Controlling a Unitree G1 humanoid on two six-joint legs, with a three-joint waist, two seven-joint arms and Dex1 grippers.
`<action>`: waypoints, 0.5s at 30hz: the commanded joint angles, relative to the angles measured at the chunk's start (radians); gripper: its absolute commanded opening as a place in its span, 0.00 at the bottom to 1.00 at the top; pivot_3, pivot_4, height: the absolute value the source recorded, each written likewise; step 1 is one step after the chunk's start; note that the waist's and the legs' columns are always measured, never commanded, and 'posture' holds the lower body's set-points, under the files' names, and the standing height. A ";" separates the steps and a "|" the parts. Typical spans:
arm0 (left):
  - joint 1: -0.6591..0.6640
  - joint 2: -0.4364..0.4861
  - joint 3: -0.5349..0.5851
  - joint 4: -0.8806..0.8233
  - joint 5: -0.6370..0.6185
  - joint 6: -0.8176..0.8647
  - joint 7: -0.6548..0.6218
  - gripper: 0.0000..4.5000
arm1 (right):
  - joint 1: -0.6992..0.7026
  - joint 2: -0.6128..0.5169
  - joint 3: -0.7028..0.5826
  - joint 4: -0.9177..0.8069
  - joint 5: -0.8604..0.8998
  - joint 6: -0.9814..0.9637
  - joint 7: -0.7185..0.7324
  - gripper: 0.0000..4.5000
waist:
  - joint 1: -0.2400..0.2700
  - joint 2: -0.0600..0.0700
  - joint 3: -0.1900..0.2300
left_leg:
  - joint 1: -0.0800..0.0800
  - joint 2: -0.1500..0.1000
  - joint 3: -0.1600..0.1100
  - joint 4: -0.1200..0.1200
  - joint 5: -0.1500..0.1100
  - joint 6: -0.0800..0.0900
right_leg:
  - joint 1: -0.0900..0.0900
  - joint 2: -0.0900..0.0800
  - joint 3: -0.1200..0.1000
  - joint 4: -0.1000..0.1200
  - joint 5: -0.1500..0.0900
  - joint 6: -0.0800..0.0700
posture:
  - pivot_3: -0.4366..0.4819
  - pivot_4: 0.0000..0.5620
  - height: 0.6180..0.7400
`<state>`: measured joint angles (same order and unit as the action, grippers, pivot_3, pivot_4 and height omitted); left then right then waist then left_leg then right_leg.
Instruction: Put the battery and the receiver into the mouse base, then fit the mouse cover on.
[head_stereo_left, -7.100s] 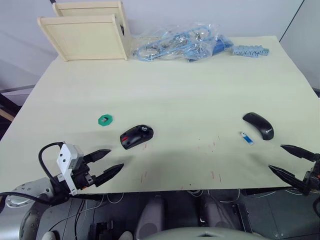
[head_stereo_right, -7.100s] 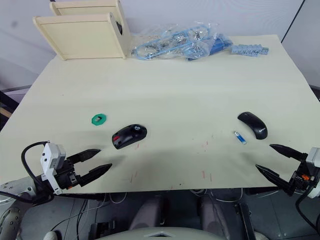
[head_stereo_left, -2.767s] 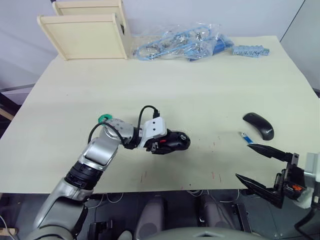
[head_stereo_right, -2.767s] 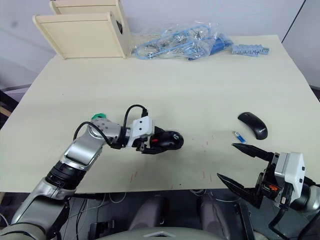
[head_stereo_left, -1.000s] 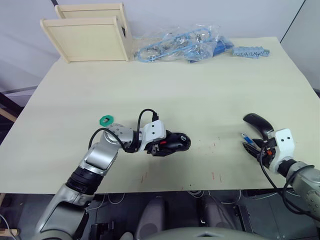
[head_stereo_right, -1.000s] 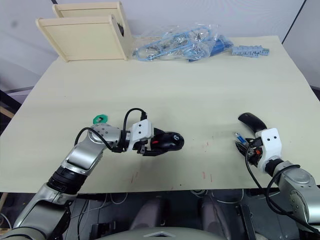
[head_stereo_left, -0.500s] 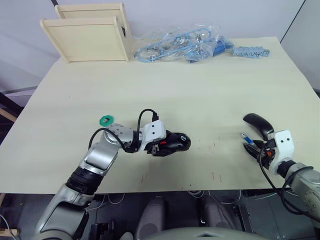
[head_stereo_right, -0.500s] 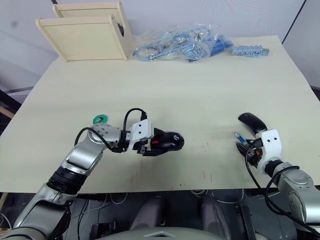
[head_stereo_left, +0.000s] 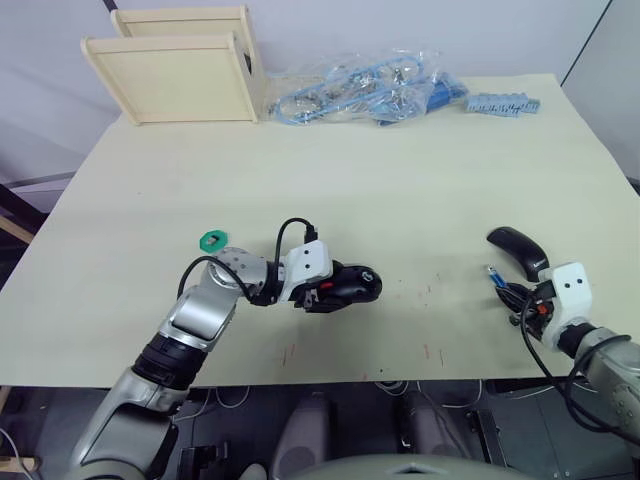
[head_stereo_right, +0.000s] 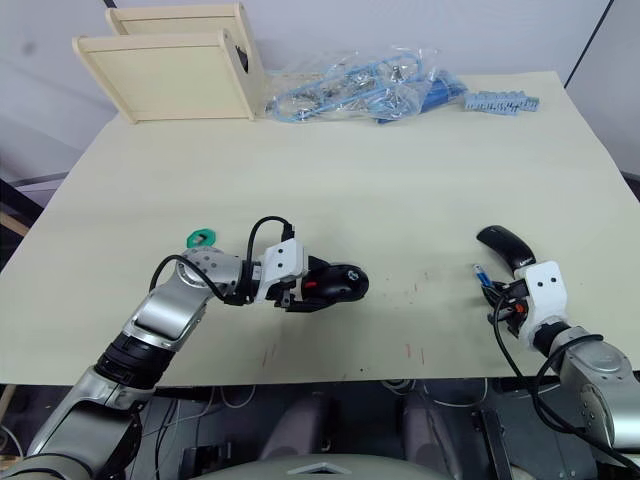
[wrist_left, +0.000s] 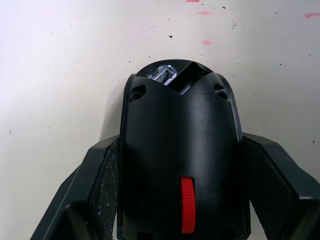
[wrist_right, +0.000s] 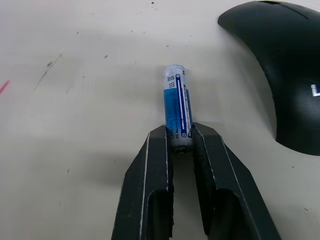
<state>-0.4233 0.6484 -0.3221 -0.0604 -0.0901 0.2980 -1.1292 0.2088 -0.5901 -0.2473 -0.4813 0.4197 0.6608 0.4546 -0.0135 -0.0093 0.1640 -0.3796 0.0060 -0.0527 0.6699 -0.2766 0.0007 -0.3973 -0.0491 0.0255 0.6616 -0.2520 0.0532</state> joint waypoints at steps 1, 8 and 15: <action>0.024 0.000 -0.031 -0.008 0.014 0.006 -0.010 0.66 | 0.001 -0.063 -0.019 -0.140 0.011 0.017 0.034 0.01 | 0.000 0.000 0.000 | 0.000 0.000 0.000 0.000 0.000 0.000 | 0.000 0.000 0.000 0.000 0.000 0.000 | 0.48 0.27 1.00; 0.021 0.005 -0.030 -0.006 0.014 0.007 -0.016 0.66 | -0.172 -0.249 0.005 -0.407 0.197 0.448 0.022 0.01 | 0.001 0.000 0.000 | -0.001 0.000 -0.002 0.000 0.000 0.000 | 0.000 0.000 -0.002 0.000 0.000 0.000 | 0.48 0.27 1.00; 0.015 0.008 -0.032 -0.003 0.018 0.004 -0.022 0.66 | -0.587 -0.204 0.136 -0.418 0.429 0.873 0.006 0.01 | -0.001 -0.001 0.000 | -0.001 0.000 -0.005 0.000 0.000 0.000 | 0.000 0.000 -0.003 -0.001 0.000 0.000 | 0.48 0.27 1.00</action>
<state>-0.4258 0.6488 -0.3238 -0.0652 -0.0835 0.2968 -1.1359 -0.3479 -0.8074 -0.1262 -0.8800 0.8102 1.4574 0.4686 -0.0141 -0.0103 0.1639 -0.3807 0.0056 -0.0580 0.6696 -0.2765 0.0008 -0.3970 -0.0490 0.0210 0.6605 -0.2521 0.0526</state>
